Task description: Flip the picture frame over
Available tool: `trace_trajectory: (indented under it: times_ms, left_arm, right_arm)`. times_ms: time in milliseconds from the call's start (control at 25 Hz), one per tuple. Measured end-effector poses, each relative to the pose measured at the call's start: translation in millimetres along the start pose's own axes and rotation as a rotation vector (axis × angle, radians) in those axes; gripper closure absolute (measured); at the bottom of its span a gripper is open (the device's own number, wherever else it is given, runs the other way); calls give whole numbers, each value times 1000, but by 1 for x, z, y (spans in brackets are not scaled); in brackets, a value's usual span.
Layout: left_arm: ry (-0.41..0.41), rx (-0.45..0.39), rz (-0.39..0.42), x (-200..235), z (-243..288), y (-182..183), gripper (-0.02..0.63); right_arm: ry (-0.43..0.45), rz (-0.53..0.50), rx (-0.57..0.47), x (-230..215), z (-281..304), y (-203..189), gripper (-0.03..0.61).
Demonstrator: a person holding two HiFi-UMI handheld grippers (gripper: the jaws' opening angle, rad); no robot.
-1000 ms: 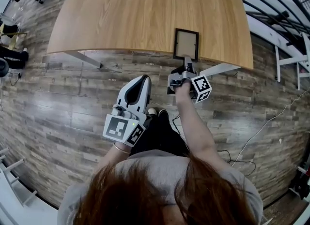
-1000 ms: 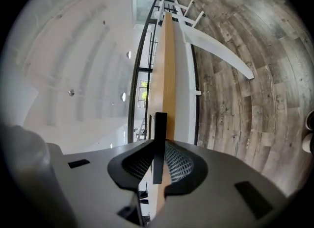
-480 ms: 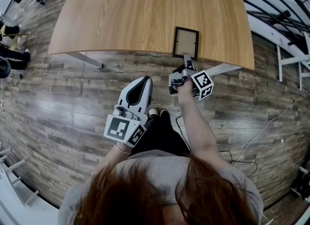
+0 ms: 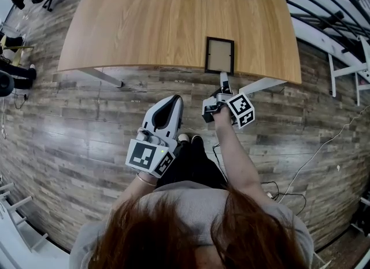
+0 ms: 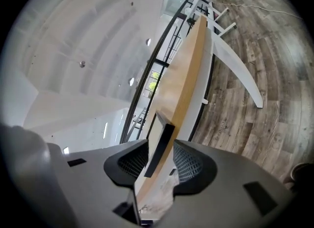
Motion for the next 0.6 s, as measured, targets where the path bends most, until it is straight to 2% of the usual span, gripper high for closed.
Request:
trace_trajectory:
  times_ms: [120,320,440,600]
  left_arm:
    - [-7,1,3,-1,0,-1,604]
    - [-42,-12,27,-7,0,5,604]
    - [-63,-15,24,-13,1,7,606]
    - [-129,-40,36,-24,14,11,604]
  right_arm:
    - [20,-37,-11,8,-11,5,436]
    - [21,-26,-61,24,-39,17,436]
    - [86,-200,-165,60,-84,39,437]
    - [317,-521,-243,144,-128,67,439]
Point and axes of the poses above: the fingertips, and each gripper's own axes: z forward along the fingers, x to its left, y out of its top, the point moved 4 cm from there along -z, backward along the fingers, and after that the axes turned 3 degrees about -z, right-handed, at the moved point
